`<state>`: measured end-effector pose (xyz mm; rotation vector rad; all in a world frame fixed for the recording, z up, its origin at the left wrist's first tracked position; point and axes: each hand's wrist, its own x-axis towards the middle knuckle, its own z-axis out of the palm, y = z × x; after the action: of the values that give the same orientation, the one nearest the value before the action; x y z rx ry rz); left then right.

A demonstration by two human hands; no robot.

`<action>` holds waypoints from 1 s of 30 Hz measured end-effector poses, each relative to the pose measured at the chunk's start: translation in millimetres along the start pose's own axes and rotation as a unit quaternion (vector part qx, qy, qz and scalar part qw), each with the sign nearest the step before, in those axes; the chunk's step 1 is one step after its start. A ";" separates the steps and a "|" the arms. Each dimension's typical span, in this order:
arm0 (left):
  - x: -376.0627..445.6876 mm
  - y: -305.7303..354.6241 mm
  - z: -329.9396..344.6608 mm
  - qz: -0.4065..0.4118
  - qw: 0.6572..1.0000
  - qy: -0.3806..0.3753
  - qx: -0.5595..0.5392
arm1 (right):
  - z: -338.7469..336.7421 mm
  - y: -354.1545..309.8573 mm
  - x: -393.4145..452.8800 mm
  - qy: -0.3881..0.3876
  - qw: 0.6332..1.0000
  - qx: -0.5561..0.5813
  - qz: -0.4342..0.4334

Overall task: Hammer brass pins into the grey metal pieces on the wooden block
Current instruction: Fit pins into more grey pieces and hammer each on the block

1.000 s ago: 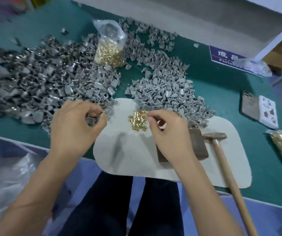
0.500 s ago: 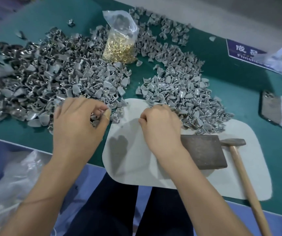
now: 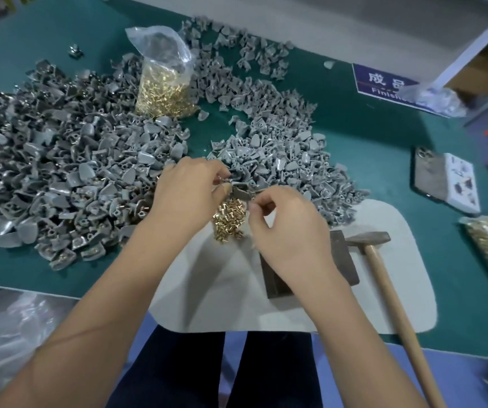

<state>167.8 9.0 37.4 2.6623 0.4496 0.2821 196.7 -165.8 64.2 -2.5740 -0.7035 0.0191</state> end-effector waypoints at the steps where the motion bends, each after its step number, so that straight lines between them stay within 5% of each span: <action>1: 2.2 1.0 1.5 -0.004 1.000 -0.003 0.011 | -1.0 3.1 -0.8 0.001 1.000 0.010 0.001; 11: -0.5 13.0 1.6 -0.055 0.991 -0.095 -0.074 | -9.5 29.2 -16.2 0.044 0.992 0.116 0.001; 18: -36.4 35.0 -16.2 -0.003 0.962 0.059 -0.266 | -26.6 41.7 -37.7 0.118 0.958 0.261 0.012; 30: -68.0 97.1 13.2 0.130 0.961 -0.134 -0.205 | -36.3 92.9 -83.7 0.129 0.964 0.231 0.035</action>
<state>134.2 -103.2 59.7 2.2992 -0.0458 0.0757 173.2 -292.5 46.4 -2.1015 -0.4454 -0.1154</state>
